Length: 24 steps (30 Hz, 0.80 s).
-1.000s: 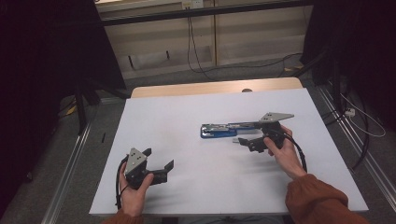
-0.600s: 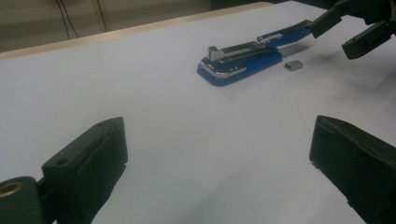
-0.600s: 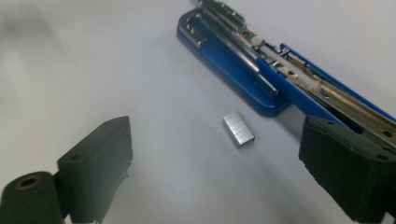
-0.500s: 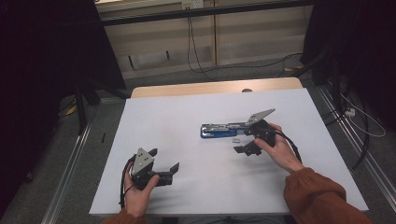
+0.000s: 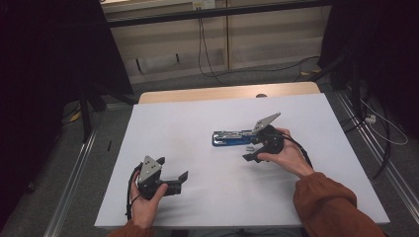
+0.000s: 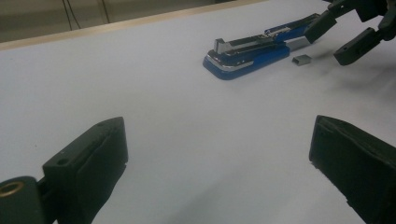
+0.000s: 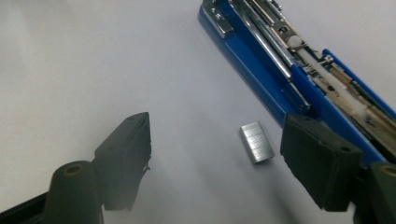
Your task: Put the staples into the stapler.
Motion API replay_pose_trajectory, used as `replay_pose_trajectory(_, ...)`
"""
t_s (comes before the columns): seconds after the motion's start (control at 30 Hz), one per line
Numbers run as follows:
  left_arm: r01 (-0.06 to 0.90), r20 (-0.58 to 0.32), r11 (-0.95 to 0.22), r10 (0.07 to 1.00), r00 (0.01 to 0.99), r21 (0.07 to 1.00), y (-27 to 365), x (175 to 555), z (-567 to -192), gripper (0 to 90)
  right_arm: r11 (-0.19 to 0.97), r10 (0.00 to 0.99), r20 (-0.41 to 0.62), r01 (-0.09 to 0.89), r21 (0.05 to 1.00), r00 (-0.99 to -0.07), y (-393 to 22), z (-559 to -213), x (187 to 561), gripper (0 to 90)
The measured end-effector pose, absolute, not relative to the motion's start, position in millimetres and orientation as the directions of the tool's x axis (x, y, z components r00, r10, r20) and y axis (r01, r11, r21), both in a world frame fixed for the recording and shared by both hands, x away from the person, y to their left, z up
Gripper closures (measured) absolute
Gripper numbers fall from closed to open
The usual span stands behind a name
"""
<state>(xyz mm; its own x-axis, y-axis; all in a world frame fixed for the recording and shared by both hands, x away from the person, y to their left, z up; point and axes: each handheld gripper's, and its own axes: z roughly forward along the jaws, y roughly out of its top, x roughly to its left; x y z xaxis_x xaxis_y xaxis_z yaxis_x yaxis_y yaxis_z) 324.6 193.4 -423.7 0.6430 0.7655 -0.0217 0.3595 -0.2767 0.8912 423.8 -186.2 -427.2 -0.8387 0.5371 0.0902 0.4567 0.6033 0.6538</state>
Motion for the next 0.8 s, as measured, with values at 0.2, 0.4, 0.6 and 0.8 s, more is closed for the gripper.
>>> replay_pose_trajectory(0.2, 0.355, -0.022, -0.278, 0.759, 0.65, 0.892, 192.0, 323.9, -422.9, 4.7, 0.632, 0.526, 0.074, 0.448, 0.632, -0.847, -188.8, -426.0, 433.3, 44.3)
replay_pose_trajectory(0.4, 0.357, -0.024, -0.282, 0.755, 0.655, 0.89, 190.6, 322.9, -422.9, 4.6, 0.663, 0.527, 0.071, 0.462, 0.589, -0.847, -190.3, -428.5, 440.8, 60.1)
replay_pose_trajectory(0.6, 0.355, -0.021, -0.284, 0.754, 0.656, 0.891, 190.6, 322.8, -422.8, 4.6, 0.696, 0.513, 0.043, 0.445, 0.563, -0.857, -187.9, -428.5, 443.2, 68.7)
replay_pose_trajectory(0.8, 0.356, -0.018, -0.287, 0.756, 0.655, 0.889, 191.2, 323.4, -422.9, 4.6, 0.719, 0.506, 0.027, 0.439, 0.539, -0.862, -184.7, -430.5, 445.4, 70.0)
